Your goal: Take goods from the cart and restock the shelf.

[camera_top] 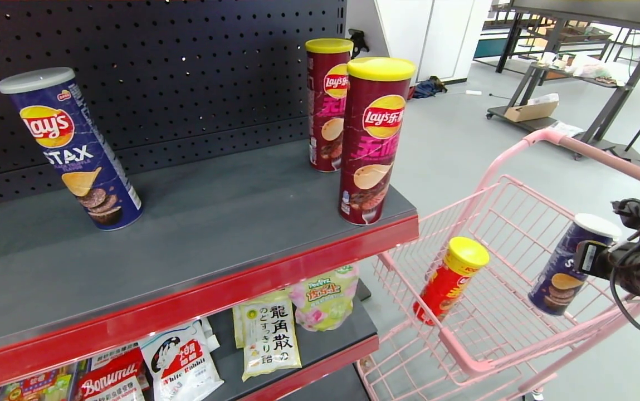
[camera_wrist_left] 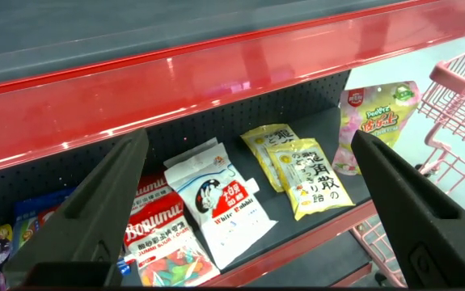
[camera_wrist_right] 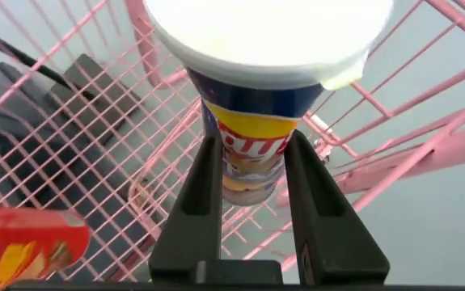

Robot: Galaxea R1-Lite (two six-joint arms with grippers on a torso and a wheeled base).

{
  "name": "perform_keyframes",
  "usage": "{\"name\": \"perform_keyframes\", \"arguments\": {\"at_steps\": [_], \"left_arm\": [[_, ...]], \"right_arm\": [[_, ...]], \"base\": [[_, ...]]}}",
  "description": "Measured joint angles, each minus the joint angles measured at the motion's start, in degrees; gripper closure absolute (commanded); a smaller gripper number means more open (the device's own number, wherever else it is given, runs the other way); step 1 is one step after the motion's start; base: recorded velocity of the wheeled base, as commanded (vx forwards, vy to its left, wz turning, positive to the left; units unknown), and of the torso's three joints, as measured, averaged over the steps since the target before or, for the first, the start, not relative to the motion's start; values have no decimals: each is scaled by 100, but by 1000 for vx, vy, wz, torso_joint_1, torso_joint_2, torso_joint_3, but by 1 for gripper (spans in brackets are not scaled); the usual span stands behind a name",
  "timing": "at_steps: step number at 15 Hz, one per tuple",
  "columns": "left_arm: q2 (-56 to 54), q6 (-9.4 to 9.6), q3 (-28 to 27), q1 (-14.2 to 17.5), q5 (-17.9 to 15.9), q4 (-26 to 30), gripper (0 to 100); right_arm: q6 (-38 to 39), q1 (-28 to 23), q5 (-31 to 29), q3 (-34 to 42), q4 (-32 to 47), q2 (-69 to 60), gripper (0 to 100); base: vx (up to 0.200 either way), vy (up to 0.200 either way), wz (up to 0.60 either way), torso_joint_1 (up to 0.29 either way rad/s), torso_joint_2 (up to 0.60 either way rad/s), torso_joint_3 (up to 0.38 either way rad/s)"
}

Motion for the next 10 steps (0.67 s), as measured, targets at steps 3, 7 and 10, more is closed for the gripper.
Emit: {"name": "perform_keyframes", "arguments": {"at_steps": [3, 7, 10], "left_arm": [[0, 2, 0, 0, -1, 0, 0], [0, 6, 0, 0, 0, -2, 0], [0, 6, 0, 0, -1, -2, 0]], "right_arm": [[-9, -90, -6, -163, -163, 385, 100], [-104, -112, -85, -196, -816, 868, 100], [-85, -133, -137, -216, -983, 1157, 100]], "base": [[0, 0, 0, 0, 0, 0], [0, 0, 0, 0, 0, 0], [0, 0, 0, 0, 0, 0]]}}
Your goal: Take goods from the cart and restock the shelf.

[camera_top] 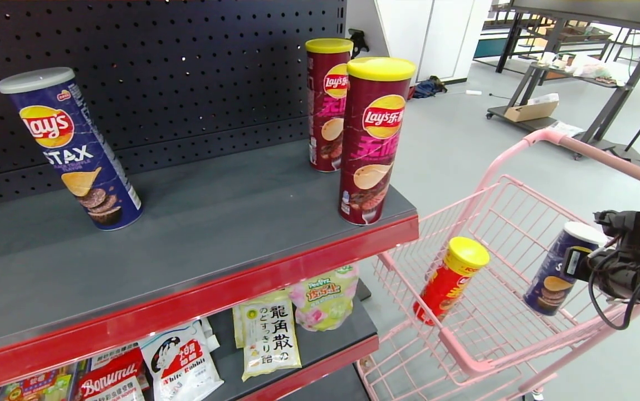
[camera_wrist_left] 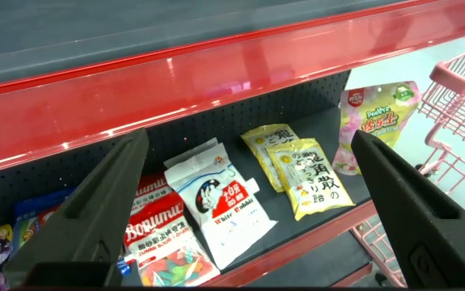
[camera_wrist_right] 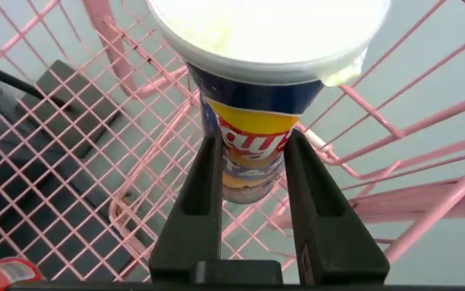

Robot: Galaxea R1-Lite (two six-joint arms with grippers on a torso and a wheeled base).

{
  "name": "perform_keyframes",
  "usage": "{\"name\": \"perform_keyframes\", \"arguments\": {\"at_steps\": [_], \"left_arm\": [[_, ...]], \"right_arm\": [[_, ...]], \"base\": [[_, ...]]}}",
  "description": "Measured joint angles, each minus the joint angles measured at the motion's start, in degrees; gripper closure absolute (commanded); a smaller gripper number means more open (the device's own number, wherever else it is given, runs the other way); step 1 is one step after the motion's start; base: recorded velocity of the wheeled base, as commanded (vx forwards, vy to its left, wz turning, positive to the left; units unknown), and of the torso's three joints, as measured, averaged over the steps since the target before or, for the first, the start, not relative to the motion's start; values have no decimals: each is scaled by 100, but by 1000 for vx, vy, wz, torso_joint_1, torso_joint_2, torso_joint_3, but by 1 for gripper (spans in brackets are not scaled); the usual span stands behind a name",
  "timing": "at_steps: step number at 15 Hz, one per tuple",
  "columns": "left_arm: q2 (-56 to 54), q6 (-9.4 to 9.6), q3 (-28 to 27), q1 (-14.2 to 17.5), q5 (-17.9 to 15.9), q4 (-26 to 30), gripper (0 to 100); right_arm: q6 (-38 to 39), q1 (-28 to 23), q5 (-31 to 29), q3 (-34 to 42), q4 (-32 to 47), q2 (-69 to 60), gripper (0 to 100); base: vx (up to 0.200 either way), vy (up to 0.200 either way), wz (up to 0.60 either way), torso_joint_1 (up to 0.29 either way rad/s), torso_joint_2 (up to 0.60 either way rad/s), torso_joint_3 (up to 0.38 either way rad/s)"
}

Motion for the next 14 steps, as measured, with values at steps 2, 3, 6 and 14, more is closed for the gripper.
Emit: {"name": "perform_keyframes", "arguments": {"at_steps": [2, 3, 6, 14], "left_arm": [[0, 0, 0, 0, 0, 2, 0], [0, 0, 0, 0, 1, 2, 0], [0, 0, 0, 0, 0, 2, 0], [0, 0, 0, 0, -5, -4, 0]], "right_arm": [[23, -2, -48, -11, -10, 138, 0], [34, -2, -61, -9, -10, 185, 0], [44, 4, -59, 22, -16, 257, 0], [39, -143, -171, 138, -32, 424, 0]], "base": [[0, 0, 0, 0, 0, 0], [0, 0, 0, 0, 0, 0], [0, 0, 0, 0, 0, 0], [0, 0, 0, 0, 0, 0]]}}
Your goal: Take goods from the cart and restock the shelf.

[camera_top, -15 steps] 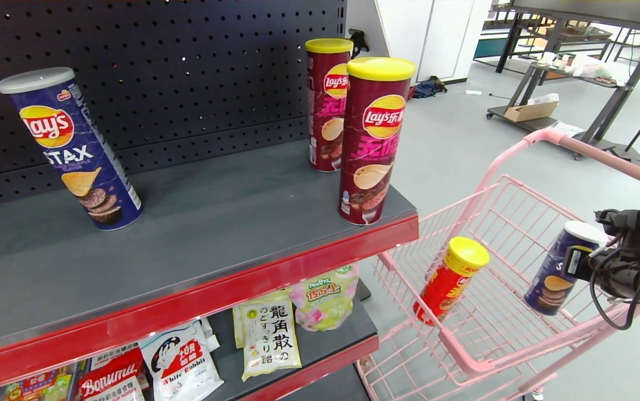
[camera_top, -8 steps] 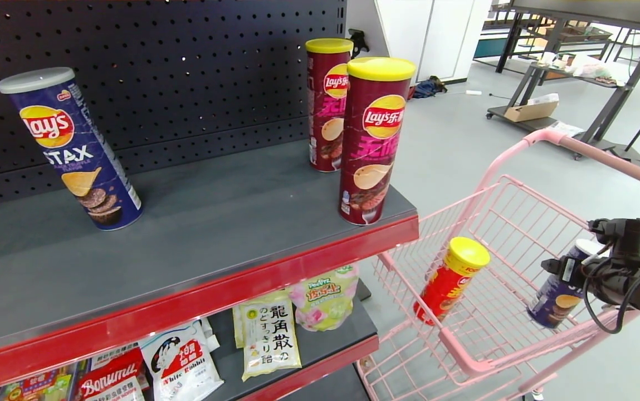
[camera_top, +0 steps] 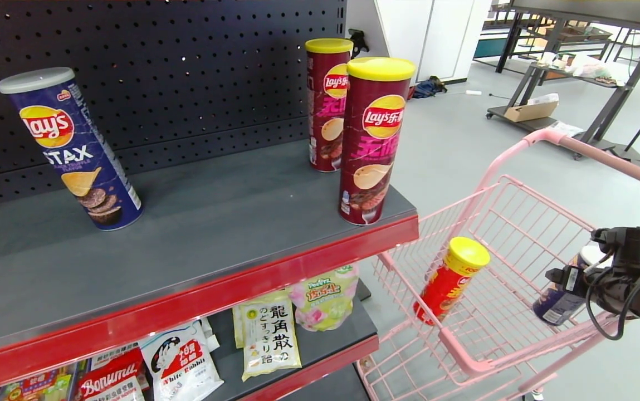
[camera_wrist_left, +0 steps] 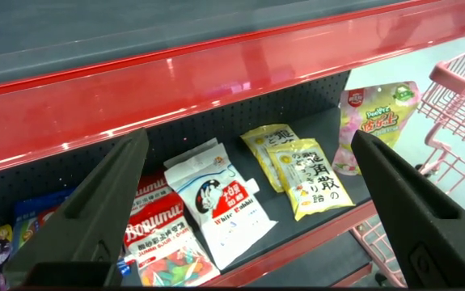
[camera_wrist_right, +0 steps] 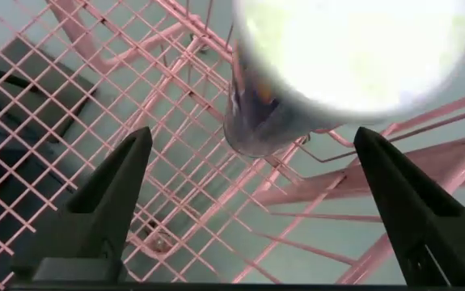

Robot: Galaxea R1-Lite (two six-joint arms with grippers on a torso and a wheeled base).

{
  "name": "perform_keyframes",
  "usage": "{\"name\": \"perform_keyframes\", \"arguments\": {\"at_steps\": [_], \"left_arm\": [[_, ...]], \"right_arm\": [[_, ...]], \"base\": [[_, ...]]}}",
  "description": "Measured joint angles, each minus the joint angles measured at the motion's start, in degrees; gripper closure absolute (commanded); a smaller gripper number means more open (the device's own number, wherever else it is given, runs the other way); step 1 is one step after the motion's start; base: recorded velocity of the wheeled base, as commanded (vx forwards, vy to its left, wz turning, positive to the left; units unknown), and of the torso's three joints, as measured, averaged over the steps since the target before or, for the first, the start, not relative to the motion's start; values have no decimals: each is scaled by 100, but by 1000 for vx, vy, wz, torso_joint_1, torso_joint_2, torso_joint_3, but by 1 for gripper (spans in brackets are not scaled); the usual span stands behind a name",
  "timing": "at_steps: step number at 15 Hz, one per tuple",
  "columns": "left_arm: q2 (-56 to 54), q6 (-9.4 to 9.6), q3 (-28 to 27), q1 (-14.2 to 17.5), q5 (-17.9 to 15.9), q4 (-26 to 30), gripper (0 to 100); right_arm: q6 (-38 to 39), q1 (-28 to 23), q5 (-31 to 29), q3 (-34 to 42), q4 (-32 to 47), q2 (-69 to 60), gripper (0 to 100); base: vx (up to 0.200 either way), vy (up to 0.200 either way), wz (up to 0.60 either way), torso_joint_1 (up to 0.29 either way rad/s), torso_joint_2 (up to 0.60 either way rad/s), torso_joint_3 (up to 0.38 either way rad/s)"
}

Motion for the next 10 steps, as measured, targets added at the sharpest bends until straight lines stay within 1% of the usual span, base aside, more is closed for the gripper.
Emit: {"name": "perform_keyframes", "arguments": {"at_steps": [2, 6, 10], "left_arm": [[0, 0, 0, 0, 5, 0, 0], [0, 0, 0, 0, -2, 0, 0], [0, 0, 0, 0, 6, 2, 0]], "right_arm": [[-13, -48, -13, -18, -78, 65, 0], [-90, -138, -84, -44, -571, 318, 0], [-118, -221, -177, -138, -625, 502, 0]], "base": [[0, 0, 0, 0, 0, 0], [0, 0, 0, 0, 0, 0], [0, 0, 0, 0, 0, 0]]}}
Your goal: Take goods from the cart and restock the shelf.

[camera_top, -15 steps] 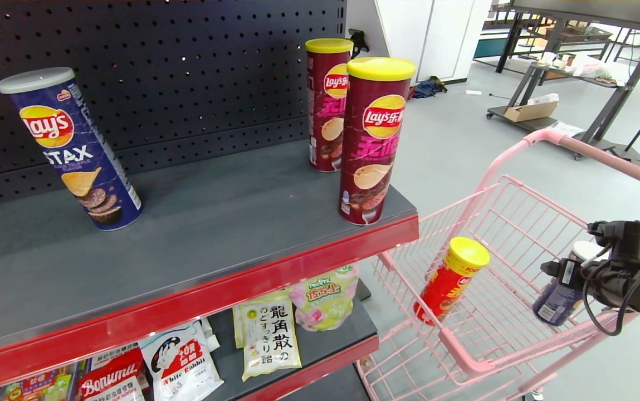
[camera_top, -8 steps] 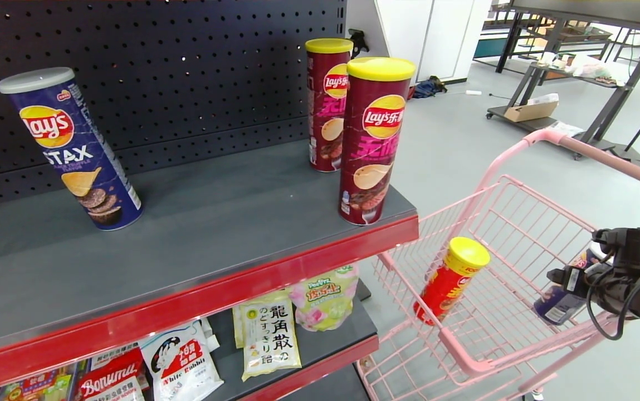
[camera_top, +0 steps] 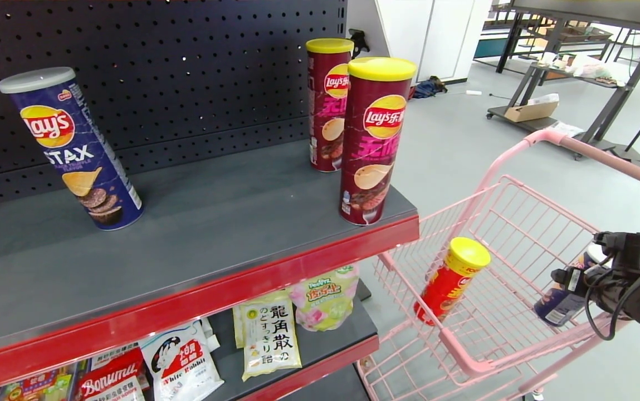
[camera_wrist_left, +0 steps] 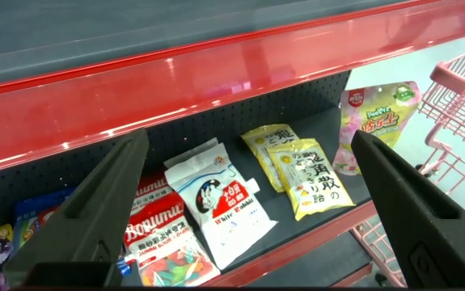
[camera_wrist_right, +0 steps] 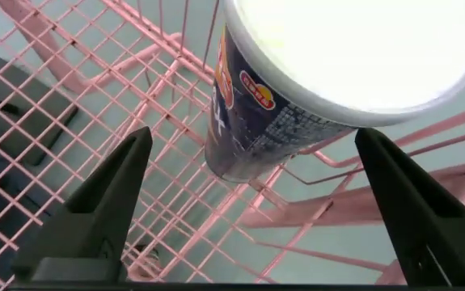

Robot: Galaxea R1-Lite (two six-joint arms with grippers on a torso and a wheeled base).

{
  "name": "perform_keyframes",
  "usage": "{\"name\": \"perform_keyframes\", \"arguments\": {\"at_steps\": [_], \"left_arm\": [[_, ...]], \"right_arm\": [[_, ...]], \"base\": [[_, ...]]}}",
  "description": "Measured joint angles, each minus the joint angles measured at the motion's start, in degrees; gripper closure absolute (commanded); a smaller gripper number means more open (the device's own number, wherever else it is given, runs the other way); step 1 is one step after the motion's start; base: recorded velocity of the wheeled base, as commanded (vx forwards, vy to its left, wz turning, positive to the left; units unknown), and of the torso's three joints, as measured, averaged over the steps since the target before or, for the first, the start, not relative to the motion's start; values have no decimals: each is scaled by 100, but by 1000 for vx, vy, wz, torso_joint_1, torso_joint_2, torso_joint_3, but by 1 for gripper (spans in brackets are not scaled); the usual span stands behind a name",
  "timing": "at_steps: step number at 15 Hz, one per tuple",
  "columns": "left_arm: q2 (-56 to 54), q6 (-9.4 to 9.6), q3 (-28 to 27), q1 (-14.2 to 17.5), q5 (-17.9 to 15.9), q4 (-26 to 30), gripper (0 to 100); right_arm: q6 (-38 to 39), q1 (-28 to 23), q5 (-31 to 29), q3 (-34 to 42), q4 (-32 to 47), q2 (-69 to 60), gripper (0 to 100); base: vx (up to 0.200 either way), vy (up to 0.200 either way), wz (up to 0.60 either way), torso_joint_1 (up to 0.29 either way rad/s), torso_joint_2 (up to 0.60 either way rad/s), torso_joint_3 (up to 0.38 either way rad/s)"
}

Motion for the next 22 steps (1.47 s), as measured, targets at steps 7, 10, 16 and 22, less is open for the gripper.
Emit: {"name": "perform_keyframes", "arguments": {"at_steps": [7, 10, 16, 22], "left_arm": [[0, -1, 0, 0, -6, -2, 0], [0, 0, 0, 0, -9, 0, 0], [0, 10, 0, 0, -9, -2, 0], [0, 34, 0, 0, -11, -5, 0]], "right_arm": [[-32, -94, -20, -267, 9, 185, 0], [-43, -105, -50, -300, 0, 238, 0], [-73, -179, -56, -336, -500, 447, 100], [-98, 188, -61, -24, -541, 284, 100]], "base": [[0, 0, 0, 0, 0, 0], [0, 0, 0, 0, 0, 0], [0, 0, 0, 0, 0, 0], [0, 0, 0, 0, 0, 0]]}}
